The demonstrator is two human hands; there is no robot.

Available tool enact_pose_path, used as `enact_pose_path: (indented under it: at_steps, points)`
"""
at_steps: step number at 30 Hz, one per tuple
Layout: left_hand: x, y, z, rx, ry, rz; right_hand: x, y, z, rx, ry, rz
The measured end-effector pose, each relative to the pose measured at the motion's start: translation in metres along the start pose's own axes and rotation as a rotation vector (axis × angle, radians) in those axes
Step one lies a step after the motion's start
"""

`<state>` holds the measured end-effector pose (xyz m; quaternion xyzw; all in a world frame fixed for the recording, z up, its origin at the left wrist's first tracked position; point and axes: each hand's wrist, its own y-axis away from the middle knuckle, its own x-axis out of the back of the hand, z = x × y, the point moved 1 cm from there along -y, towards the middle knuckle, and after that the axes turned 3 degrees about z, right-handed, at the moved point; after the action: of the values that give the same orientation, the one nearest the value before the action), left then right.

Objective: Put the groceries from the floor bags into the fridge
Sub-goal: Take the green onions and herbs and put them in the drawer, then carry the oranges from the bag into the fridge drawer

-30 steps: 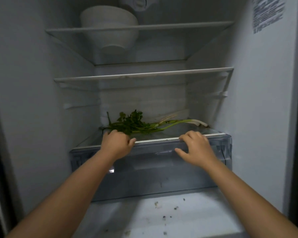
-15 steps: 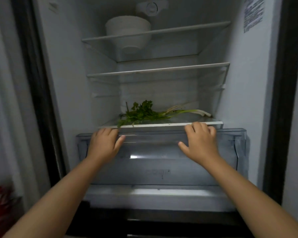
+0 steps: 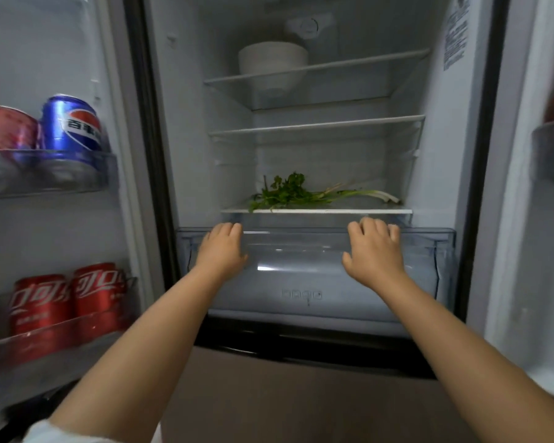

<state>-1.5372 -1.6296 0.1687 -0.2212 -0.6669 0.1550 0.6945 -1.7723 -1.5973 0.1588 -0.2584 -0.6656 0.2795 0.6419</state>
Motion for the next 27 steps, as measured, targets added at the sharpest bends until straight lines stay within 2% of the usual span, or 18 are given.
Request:
enact_pose_path:
  at_steps: [3, 7, 9, 15, 20, 27]
  points:
    - [0.005, 0.023, 0.000, -0.016, -0.038, 0.035, 0.002, 0.008, -0.010, -0.011, -0.039, 0.029]
    - [0.027, 0.065, -0.016, 0.032, 0.054, 0.049, 0.006, 0.028, -0.055, 0.189, -0.228, 0.179]
    - [0.039, 0.093, -0.040, 0.060, 0.031, 0.097, 0.006, 0.043, -0.095, 0.243, -0.357, 0.170]
    - [0.084, 0.219, -0.165, 0.273, -0.136, 0.040, 0.027, 0.112, -0.262, 0.348, -0.682, 0.054]
    - [0.123, 0.366, -0.286, 0.514, -0.260, -0.112, 0.061, 0.197, -0.415, 0.510, -0.818, -0.063]
    - [0.151, 0.548, -0.410, 0.801, -0.369, -0.348, 0.101, 0.324, -0.602, 0.741, -0.989, -0.248]
